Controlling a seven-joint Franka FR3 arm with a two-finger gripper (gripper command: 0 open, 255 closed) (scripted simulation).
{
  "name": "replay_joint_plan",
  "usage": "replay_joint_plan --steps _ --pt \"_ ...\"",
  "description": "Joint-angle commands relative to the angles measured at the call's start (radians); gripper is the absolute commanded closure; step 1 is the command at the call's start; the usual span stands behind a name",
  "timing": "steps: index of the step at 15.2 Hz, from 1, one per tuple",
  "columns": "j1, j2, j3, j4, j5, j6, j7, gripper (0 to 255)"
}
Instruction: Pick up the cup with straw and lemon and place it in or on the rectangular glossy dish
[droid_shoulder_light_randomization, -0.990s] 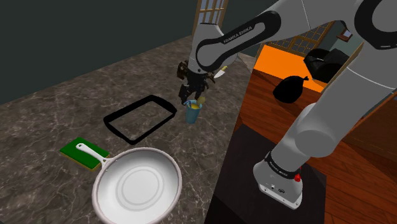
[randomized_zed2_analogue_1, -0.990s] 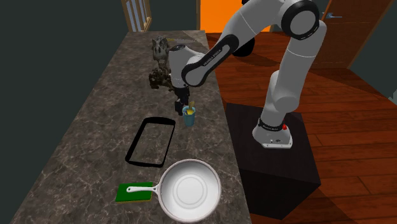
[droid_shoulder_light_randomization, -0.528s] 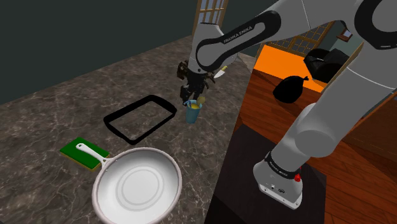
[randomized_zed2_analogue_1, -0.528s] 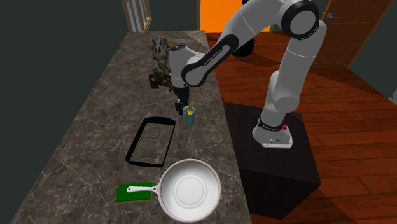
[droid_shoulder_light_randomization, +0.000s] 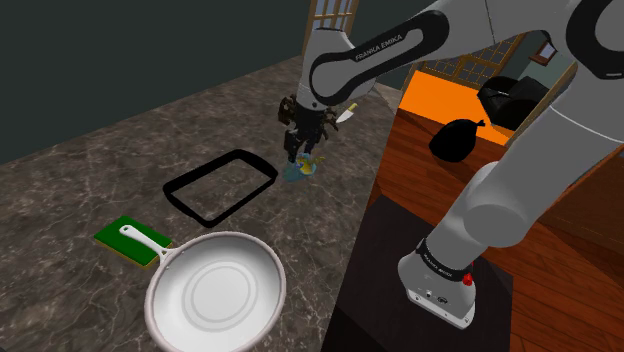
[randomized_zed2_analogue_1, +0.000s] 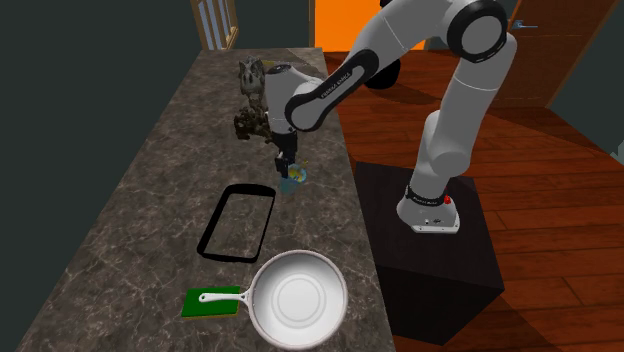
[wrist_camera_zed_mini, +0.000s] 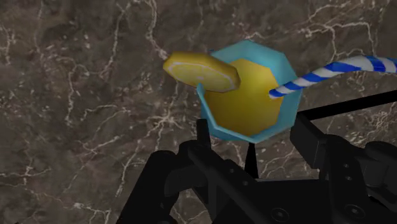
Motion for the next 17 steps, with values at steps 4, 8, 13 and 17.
replay_joint_plan --steps 4,8,13,17 --pt "-0.002 -0.04 -0.002 0.03 -0.001 -0.069 0.002 255" --pt "-0.001 -0.046 -0.002 0.037 -0.001 -0.083 0.004 0" --pt "0.049 0.139 0.038 0.11 -0.2 -0.138 -0.423 0" --pt "0.047 0.165 0.036 0.081 -0.209 -0.083 -0.417 0"
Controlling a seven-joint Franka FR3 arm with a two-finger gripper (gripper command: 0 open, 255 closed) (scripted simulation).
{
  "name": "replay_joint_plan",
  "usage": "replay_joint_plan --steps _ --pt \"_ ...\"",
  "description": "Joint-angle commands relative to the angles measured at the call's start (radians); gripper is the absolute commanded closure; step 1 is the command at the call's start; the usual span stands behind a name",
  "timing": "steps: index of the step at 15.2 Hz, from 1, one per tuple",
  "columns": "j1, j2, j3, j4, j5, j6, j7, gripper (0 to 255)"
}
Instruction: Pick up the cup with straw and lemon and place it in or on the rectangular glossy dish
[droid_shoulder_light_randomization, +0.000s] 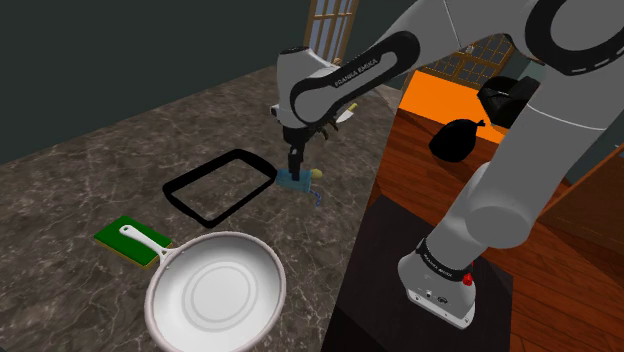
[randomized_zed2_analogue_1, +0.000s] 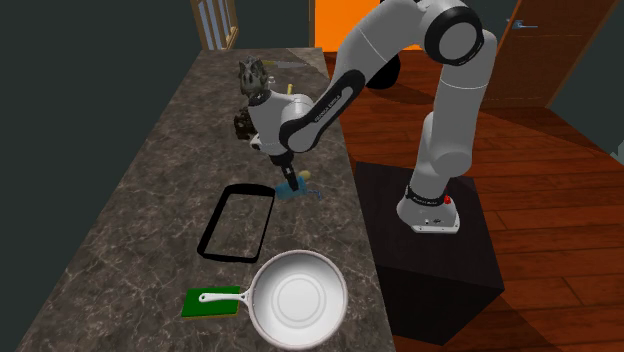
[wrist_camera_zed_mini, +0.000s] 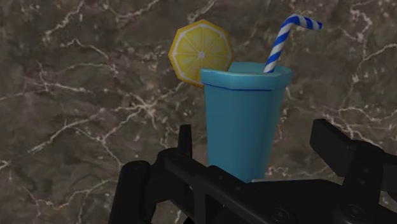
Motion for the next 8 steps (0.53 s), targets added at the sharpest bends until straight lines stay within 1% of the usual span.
replay_joint_plan --steps 1,4,8 --pt "-0.001 0.016 -0.001 -0.014 -0.008 0.029 -0.003 0" --pt "-0.002 0.035 -0.003 -0.031 -0.015 0.064 0.001 0" --pt "-0.002 0.035 -0.003 -0.031 -0.015 0.064 0.001 0"
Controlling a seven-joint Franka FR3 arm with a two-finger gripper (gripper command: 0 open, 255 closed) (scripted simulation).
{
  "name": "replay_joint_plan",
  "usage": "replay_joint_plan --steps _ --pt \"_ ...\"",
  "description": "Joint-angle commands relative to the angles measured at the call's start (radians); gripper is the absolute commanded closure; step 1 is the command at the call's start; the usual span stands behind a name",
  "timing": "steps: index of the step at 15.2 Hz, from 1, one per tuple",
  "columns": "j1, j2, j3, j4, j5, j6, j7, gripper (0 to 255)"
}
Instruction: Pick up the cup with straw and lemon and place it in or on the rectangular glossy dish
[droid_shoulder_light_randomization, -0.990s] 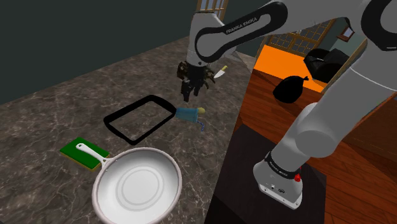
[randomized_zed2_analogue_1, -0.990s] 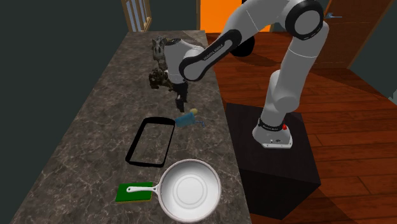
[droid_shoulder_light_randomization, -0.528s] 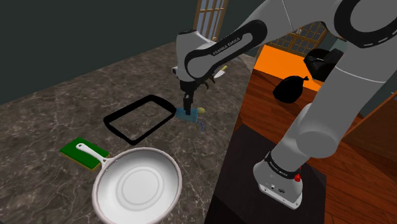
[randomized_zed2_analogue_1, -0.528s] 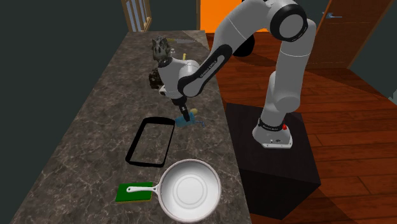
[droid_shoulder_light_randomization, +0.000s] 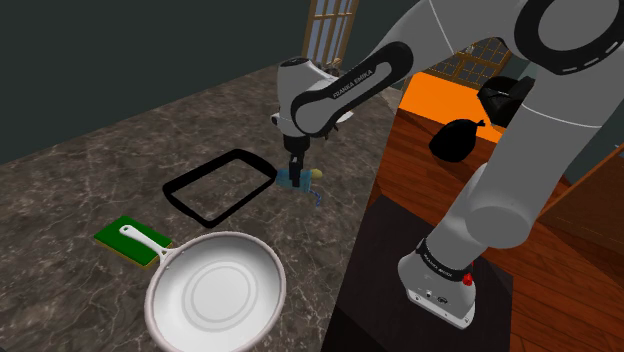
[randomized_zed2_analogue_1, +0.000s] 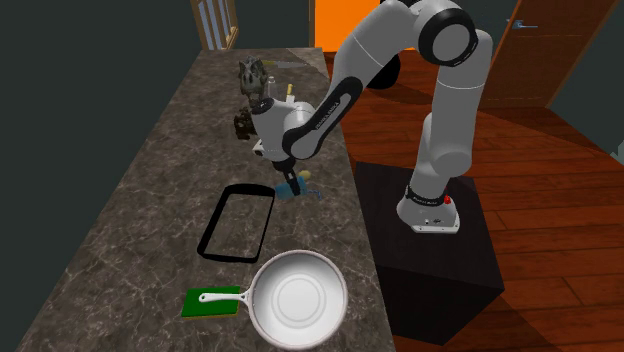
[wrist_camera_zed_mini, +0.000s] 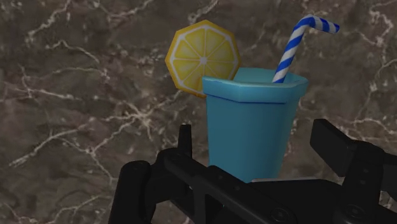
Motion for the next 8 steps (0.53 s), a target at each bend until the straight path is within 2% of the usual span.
replay_joint_plan --steps 1,3,4,8 --pt "0.0 0.001 0.0 0.0 0.0 0.001 0.0 0" --pt "0.0 0.001 0.0 0.0 0.0 0.001 0.0 0" --pt "0.0 0.001 0.0 0.0 0.0 0.001 0.0 255" --pt "0.0 0.001 0.0 0.0 0.0 0.001 0.0 255"
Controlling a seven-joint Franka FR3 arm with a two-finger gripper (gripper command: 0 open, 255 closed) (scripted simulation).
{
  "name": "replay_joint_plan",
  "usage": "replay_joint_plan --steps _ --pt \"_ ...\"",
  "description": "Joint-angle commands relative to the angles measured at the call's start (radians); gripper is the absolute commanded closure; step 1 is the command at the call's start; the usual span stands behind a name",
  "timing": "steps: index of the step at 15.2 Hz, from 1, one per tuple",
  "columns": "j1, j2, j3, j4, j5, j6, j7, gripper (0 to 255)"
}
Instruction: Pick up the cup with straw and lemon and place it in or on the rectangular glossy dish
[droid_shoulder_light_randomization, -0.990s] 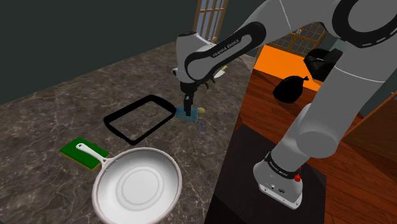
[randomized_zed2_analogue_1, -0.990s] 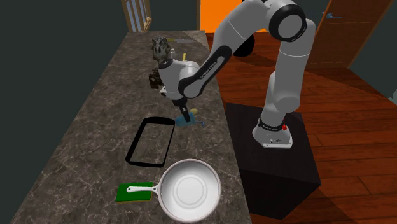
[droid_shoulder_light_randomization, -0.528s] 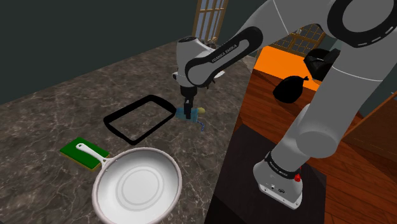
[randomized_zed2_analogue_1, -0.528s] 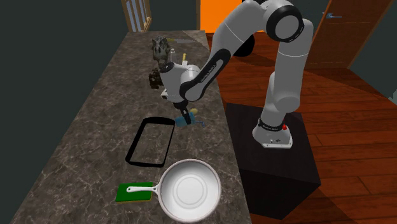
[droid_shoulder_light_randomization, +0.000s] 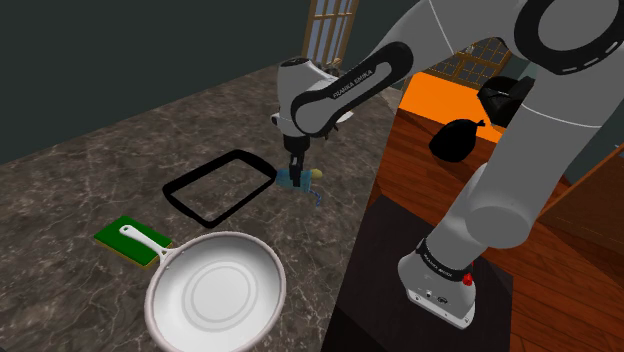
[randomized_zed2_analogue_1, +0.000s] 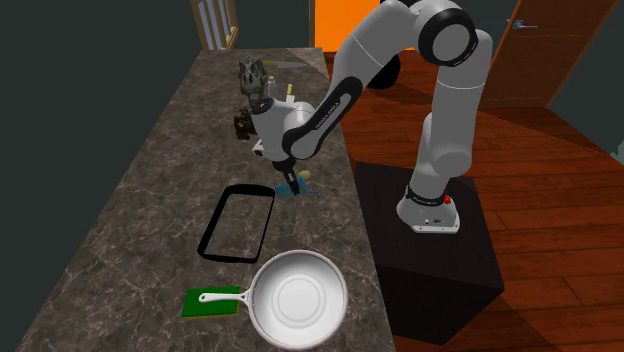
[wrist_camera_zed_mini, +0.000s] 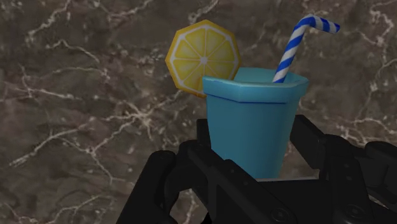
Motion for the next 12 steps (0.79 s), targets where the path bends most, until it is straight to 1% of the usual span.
replay_joint_plan --steps 1,5,12 --pt "0.0 0.0 0.0 0.0 0.0 0.0 0.0 255" --pt "0.0 0.0 0.0 0.0 0.0 0.0 0.0 255" --pt "-0.001 -0.069 0.003 0.023 0.019 -0.091 -0.018 255"
